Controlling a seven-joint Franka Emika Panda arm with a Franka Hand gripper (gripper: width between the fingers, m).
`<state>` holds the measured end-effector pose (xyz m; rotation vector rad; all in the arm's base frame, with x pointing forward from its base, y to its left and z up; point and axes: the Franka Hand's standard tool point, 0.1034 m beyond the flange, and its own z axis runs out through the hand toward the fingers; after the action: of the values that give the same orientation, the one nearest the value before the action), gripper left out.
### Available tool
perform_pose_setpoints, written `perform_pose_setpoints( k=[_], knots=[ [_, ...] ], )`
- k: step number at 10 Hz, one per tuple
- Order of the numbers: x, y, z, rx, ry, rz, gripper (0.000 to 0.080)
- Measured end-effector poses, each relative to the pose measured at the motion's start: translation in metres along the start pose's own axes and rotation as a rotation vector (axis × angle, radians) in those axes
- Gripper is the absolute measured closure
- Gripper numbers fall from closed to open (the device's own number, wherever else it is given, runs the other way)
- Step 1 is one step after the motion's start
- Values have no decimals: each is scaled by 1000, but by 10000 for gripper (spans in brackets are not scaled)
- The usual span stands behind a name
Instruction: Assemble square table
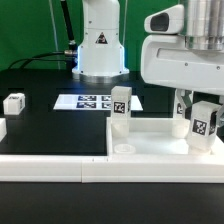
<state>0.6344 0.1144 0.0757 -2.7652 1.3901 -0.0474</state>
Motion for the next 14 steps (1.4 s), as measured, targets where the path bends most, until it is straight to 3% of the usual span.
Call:
perform_pose_setpoints(
  k=[4,6,7,8,9,10,11,12,14],
  knots=[
    [3,5,1,23,-63,513,508],
    [-2,7,1,54,-49,739,508],
    [-1,7,1,53,-48,714,508],
    [-1,7,0,53,-43,642,415],
    [-5,5,-2,54,-33,500,415],
    [-9,2,-3,65,-25,342,225],
    [-13,0,-1,88,-7,152,165],
    [-17,2,3,97,4,-5,165],
    [-15,2,3,93,9,-75,153]
  ],
)
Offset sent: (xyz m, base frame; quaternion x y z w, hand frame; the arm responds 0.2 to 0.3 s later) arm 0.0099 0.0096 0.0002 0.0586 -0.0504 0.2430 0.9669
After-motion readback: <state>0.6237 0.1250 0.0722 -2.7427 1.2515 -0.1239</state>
